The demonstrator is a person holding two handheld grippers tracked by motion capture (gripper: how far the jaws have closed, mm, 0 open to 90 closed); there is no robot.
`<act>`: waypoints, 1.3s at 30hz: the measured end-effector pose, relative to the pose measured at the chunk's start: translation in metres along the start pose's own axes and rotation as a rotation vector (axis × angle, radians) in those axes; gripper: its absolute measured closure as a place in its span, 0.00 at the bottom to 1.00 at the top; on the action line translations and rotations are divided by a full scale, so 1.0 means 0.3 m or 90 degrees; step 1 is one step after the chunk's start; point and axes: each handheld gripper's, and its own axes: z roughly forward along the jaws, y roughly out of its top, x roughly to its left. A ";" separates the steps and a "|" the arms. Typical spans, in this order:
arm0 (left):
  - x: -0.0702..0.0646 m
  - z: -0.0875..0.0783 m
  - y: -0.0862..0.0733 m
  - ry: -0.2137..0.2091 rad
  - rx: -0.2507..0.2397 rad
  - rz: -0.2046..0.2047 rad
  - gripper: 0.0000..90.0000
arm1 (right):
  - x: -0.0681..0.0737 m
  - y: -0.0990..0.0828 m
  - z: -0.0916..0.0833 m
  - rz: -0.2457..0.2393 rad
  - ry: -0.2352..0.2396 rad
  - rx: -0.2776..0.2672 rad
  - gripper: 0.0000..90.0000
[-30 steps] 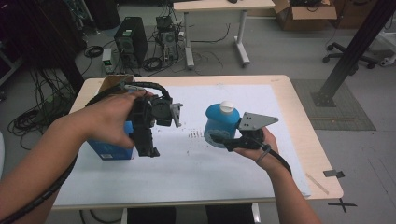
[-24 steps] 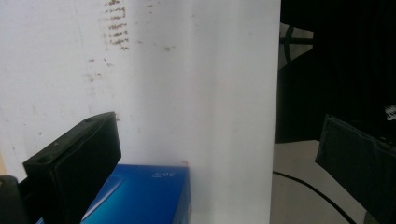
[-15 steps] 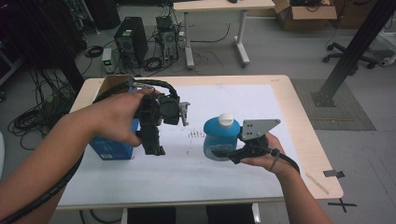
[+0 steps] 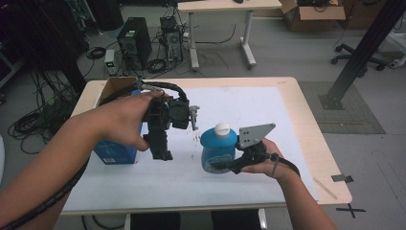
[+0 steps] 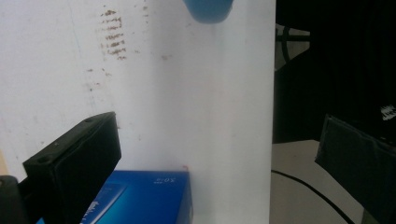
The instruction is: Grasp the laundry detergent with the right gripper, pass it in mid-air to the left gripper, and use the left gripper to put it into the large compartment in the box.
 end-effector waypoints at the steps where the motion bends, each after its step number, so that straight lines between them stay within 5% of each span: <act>1: 0.000 0.000 0.000 0.000 0.000 0.000 0.00 | 0.000 0.000 0.000 0.000 0.000 0.000 0.49; 21: 0.016 0.028 0.026 -0.012 0.013 -0.001 0.00 | 0.001 0.010 0.136 -0.009 0.027 -0.002 0.49; 39: 0.019 0.048 0.051 -0.020 0.011 0.002 0.00 | 0.004 0.028 0.218 -0.015 0.021 -0.003 0.49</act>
